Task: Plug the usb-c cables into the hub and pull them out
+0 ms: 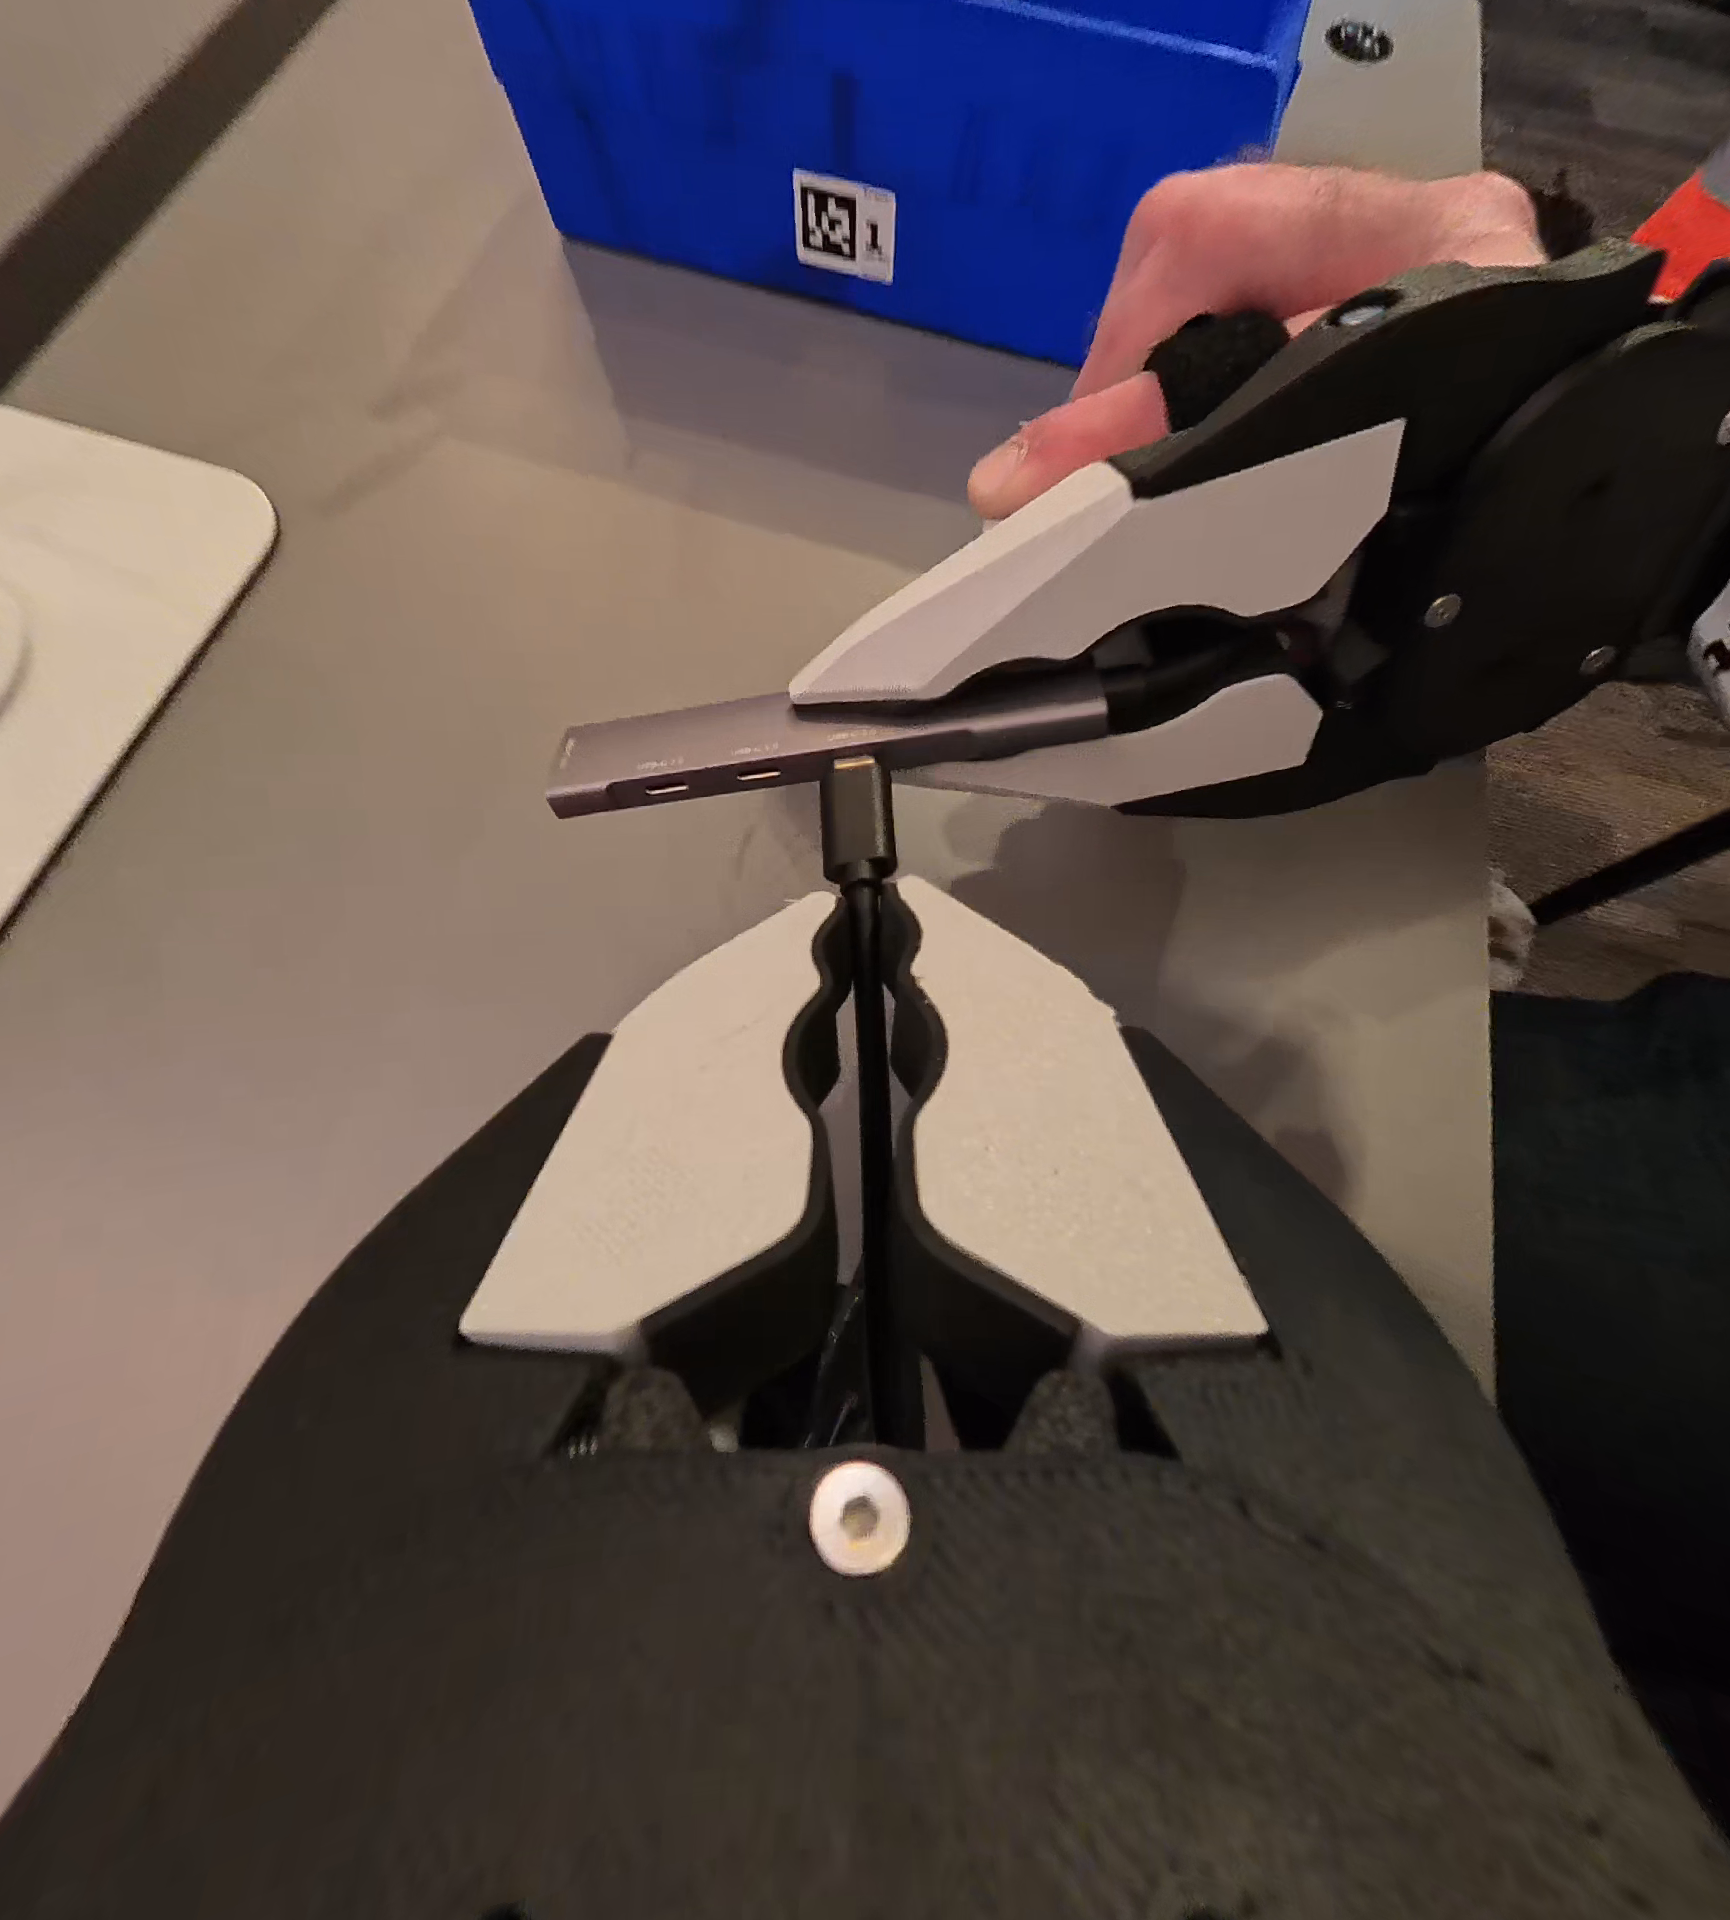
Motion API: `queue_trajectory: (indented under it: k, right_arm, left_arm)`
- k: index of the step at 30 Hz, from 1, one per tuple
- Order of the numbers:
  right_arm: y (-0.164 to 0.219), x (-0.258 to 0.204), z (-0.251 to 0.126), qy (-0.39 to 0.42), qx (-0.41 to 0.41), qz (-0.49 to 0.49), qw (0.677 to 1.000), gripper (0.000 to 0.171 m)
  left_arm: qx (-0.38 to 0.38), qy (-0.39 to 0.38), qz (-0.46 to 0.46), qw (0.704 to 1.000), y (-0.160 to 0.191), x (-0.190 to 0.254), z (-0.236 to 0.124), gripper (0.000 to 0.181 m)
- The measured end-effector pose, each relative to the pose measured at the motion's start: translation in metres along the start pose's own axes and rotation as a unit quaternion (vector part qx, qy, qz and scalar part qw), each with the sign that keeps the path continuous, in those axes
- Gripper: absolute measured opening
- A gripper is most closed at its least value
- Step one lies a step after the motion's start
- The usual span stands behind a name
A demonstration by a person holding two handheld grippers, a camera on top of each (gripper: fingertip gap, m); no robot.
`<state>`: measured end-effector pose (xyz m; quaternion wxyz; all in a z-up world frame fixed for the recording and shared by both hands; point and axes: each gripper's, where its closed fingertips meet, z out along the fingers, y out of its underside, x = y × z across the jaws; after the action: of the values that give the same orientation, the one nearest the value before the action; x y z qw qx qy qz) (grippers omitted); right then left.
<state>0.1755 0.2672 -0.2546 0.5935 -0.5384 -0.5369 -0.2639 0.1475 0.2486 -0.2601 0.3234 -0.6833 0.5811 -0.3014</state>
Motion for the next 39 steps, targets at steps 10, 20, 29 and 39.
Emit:
queue_trajectory:
  k: [10,20,29,39]
  right_arm:
    - [-0.002,0.015,-0.007,0.015,0.011,0.064,0.998,0.006]
    - [-0.008,0.025,-0.011,0.021,0.026,0.102,0.994,0.006]
    - [-0.01,0.025,-0.012,0.018,0.028,0.106,0.994,0.007]
    - [-0.009,0.024,-0.012,0.017,0.021,0.095,0.995,0.006]
  left_arm:
    - [0.119,-0.042,0.025,0.992,-0.023,0.003,-0.007,0.004]
    - [0.209,-0.051,0.021,0.976,-0.035,0.008,-0.014,0.004]
    - [0.243,-0.065,0.028,0.967,-0.036,0.009,-0.02,0.006]
    - [0.268,-0.096,0.024,0.958,-0.042,0.007,-0.024,0.009]
